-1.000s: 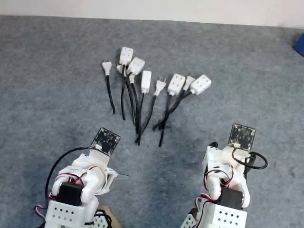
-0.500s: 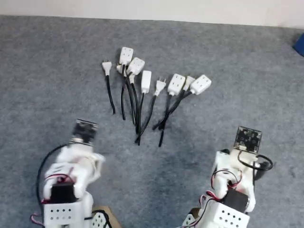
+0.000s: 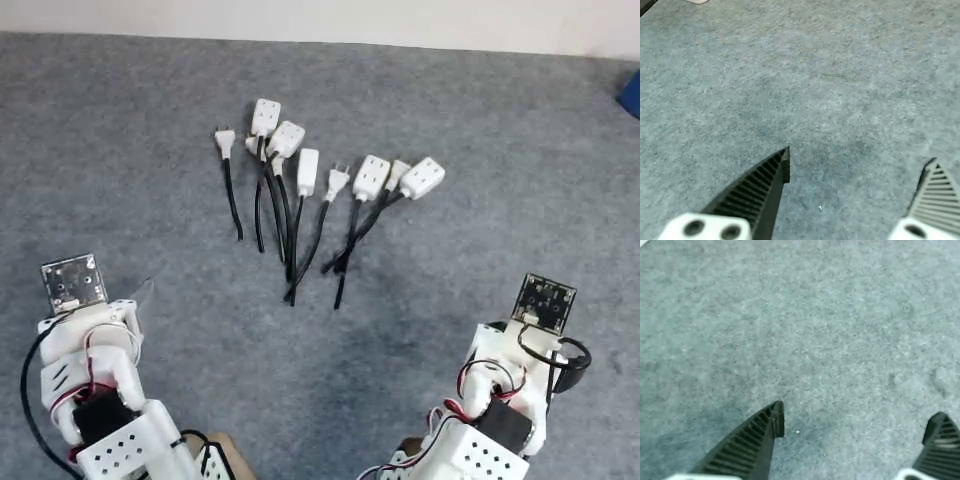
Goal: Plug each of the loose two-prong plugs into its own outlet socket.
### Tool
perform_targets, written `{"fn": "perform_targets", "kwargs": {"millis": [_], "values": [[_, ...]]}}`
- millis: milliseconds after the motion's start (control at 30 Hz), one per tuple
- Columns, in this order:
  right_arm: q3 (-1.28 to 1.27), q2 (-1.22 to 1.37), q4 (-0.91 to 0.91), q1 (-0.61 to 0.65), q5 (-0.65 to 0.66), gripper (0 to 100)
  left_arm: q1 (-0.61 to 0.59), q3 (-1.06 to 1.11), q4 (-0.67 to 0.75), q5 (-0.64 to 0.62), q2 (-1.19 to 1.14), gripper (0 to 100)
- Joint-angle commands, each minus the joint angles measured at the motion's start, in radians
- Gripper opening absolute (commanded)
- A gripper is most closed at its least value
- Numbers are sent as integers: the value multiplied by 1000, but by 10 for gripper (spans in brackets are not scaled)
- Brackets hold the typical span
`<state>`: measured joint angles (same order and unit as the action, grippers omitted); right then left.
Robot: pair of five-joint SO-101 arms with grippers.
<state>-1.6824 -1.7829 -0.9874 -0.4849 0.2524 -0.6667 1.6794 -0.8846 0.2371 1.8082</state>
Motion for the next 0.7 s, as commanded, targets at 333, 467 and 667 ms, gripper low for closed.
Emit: {"fn": "perform_targets", "kwargs": {"millis": [333, 467, 667], "values": [[255, 1, -320, 24, 272, 421, -15, -254, -295, 229, 7, 393], [481, 1, -404, 24, 273, 421, 7, -512, -445, 230, 5, 393], [707, 36, -470, 35, 272, 421, 113, -894, -695, 230, -39, 393]]}}
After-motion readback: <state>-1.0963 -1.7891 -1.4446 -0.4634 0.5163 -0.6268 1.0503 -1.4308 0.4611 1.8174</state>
